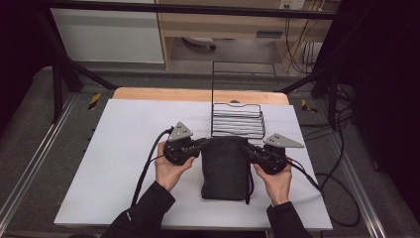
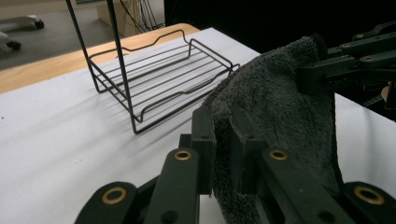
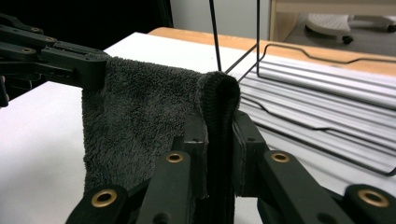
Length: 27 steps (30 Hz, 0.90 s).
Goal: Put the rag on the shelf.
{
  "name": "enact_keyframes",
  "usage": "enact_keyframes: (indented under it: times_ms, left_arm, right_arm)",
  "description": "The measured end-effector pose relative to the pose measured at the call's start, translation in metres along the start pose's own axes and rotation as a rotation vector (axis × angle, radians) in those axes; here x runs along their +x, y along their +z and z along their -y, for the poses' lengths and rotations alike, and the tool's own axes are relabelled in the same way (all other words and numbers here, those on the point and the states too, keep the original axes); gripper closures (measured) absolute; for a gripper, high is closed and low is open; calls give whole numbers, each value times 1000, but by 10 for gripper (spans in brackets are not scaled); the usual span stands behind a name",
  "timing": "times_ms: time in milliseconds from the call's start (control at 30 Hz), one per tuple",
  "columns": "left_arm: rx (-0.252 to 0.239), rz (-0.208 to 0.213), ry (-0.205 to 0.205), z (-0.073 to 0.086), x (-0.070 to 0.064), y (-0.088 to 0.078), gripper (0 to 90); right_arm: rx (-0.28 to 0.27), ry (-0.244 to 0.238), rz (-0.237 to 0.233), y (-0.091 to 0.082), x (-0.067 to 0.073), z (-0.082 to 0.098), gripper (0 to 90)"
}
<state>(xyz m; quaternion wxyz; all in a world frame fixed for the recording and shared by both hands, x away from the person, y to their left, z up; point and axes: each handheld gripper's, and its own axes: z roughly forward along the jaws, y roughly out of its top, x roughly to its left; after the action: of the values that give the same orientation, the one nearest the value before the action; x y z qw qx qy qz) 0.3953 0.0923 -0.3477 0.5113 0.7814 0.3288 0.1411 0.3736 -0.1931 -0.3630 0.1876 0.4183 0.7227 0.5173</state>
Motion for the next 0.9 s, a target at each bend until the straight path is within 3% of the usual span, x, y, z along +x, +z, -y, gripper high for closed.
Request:
enact_keyframes:
  times_ms: [600, 900]
  left_arm:
    - [-120, -15, 64, -45, -14, -16, 816]
    - [-177, -25, 68, -63, -14, -16, 816]
  right_arm:
    - [-143, -59, 63, -25, 5, -35, 794]
    - [-217, -72, 96, -32, 5, -48, 794]
